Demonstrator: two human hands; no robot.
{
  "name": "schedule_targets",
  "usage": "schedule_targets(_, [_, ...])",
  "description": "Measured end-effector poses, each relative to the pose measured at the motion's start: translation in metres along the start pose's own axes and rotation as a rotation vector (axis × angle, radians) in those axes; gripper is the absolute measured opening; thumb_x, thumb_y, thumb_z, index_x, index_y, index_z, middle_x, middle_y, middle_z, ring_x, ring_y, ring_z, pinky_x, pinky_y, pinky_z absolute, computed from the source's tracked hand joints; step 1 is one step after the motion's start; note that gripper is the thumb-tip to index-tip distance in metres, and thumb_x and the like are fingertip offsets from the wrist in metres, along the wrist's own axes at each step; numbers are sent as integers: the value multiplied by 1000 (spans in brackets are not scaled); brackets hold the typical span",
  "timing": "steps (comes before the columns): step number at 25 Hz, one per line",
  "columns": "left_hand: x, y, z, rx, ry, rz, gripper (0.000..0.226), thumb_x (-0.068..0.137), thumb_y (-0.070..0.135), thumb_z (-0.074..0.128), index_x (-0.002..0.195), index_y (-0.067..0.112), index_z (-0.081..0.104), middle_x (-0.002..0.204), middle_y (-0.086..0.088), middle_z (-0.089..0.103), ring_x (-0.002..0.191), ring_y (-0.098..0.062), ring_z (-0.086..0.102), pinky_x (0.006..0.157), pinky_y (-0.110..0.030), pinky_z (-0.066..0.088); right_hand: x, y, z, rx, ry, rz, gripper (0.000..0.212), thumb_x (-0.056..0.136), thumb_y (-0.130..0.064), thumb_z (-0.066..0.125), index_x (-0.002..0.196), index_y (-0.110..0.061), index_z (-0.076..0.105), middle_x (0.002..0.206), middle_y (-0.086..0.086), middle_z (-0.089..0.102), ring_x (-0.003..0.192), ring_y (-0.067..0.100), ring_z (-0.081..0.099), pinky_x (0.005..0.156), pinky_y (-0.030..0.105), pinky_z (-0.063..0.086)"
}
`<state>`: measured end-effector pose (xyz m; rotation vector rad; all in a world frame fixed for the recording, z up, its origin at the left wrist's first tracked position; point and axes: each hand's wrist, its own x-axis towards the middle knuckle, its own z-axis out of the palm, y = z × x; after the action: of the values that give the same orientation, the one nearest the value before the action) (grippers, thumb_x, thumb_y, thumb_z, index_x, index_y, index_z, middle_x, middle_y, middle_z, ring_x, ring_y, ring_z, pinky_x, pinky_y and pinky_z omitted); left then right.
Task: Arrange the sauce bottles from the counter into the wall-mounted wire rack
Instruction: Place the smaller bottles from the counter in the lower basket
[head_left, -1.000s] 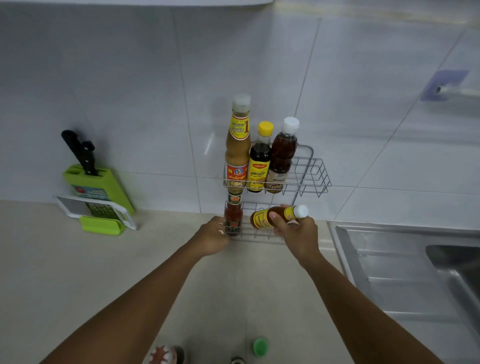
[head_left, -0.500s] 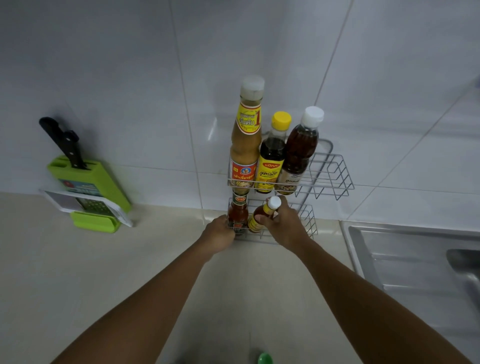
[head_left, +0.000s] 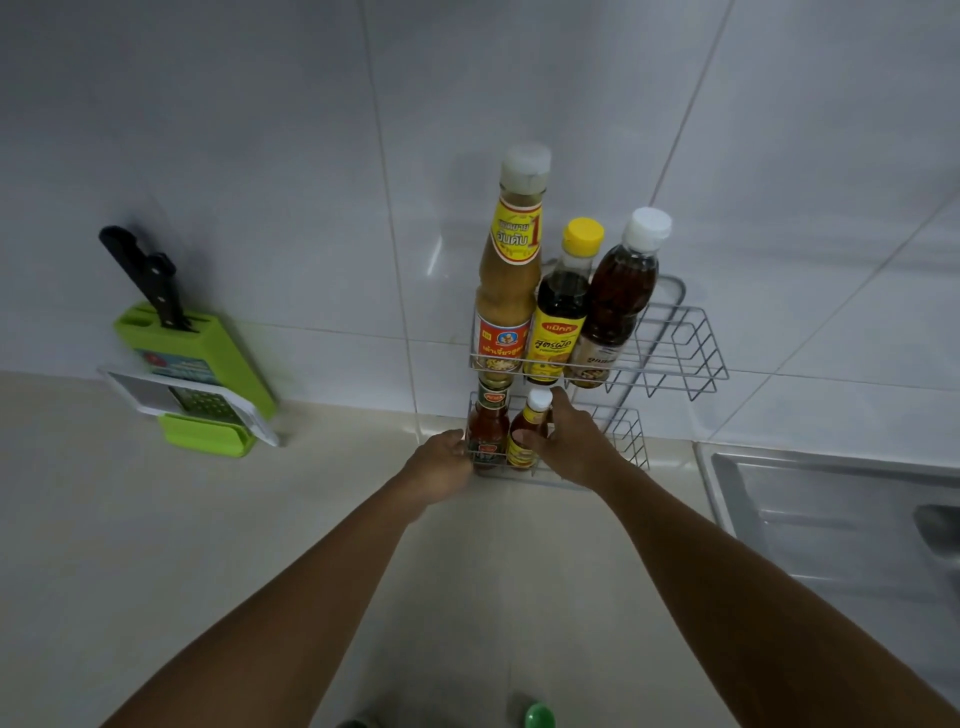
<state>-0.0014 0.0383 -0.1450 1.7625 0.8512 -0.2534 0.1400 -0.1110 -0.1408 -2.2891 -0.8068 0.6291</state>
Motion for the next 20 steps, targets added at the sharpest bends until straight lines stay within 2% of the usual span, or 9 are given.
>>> schedule_targets(2, [-7,4,-3,2,-14,-25,64,89,8,48,153,15,40,152,-6,51,133,-26,52,82,-22,42,-4,3,2,-8,-14,1,59,94,-27,72,142,-14,40,135,12,65,120,31,64,88,32,45])
schedule_targets(4, [-18,9,-9,35,-31,-35,64,95,5,47,156,13,32,155,-6,46,138,-26,47,92,-24,40,-7,5,3,-14,-17,-8,61,93,-23,73,145,-17,41,136,10,64,119,31,64,89,31,46])
schedule_targets(6, [-32,16,-15,90,-42,-17,62,96,6,47,156,14,33,152,-7,50,130,-25,52,97,-28,43,-15,4,0,17,-1,-17,69,92,-20,73,150,-23,36,137,0,60,113,30,67,84,28,50])
schedule_targets(7, [-40,20,-19,131,-57,-1,60,97,7,47,155,15,35,150,-7,52,125,-24,54,99,-30,44,-20,3,-3,43,9,-16,72,93,-18,73,153,-25,34,135,-3,57,104,26,69,78,24,50])
schedule_targets(9, [-61,32,-24,249,-98,56,56,98,12,47,153,19,40,151,-6,51,129,-23,52,105,-32,42,-34,4,-5,77,43,-16,73,94,-17,71,156,-26,33,140,3,56,83,13,67,72,22,49])
schedule_targets(10, [-74,40,-25,311,-121,94,53,99,14,46,152,21,40,152,-5,49,133,-23,49,107,-32,41,-42,5,-5,94,57,-9,71,95,-17,70,156,-26,34,144,7,55,82,9,65,72,22,49])
schedule_targets(13, [-112,63,-19,432,-159,219,49,102,14,42,151,21,41,154,-4,46,138,-24,45,108,-30,38,-66,9,-3,134,85,21,69,96,-17,68,156,-26,36,148,9,55,103,19,68,70,19,48])
schedule_targets(16, [-143,68,-5,517,-164,295,50,102,13,41,152,23,40,156,-7,43,140,-26,43,113,-33,37,-92,18,4,145,124,36,63,95,-16,70,152,-22,42,139,9,60,105,20,64,78,22,47])
schedule_targets(20, [-174,58,19,702,-214,275,58,99,8,42,155,22,33,157,-7,42,140,-26,43,108,-30,38,-128,34,12,187,171,54,53,93,-12,69,142,-24,51,121,3,66,87,17,64,69,20,50])
